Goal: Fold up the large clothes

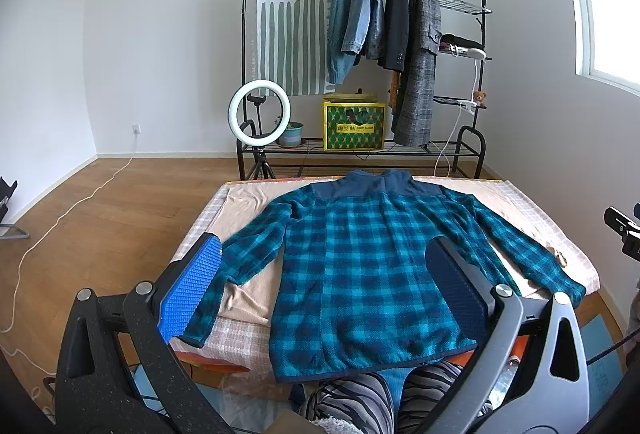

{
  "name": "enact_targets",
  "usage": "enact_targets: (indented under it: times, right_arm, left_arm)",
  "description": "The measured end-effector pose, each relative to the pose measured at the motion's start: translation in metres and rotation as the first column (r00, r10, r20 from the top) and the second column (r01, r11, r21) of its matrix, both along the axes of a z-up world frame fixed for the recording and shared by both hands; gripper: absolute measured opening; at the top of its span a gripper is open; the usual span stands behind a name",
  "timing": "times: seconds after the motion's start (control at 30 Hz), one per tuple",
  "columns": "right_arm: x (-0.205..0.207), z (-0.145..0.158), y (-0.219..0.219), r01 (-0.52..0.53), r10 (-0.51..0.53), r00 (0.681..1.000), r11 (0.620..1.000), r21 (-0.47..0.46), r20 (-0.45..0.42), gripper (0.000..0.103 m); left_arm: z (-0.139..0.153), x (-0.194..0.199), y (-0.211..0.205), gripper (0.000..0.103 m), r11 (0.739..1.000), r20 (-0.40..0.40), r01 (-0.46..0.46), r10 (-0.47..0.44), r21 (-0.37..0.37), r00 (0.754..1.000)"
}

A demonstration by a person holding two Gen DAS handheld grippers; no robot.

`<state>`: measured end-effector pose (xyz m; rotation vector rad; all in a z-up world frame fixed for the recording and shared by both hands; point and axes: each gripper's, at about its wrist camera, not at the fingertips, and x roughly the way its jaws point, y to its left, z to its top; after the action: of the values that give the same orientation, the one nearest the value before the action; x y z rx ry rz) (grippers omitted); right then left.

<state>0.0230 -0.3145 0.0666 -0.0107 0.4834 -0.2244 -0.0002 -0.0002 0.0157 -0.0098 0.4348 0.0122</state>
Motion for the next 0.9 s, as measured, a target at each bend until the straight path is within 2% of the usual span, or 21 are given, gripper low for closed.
enact_targets:
  times: [0.63,0.9]
  right_arm:
    - [0.002,-0.002,0.006,-0.006,0.006,1.0,1.0,0.004,-0.001,0.103]
    - [0.005,-0.003,0.005,-0.012,0.012,1.0,1.0,0.005,-0.007,0.102]
  left_arm:
    - [-0.001,0.0,0.002,0.103,1.0,-0.001,0.002,-0.002,-0.005,1.0]
    - [0.002,0.002,0.032,0.103,1.0,-0.007,-0.019,0.019,-0.007,1.0]
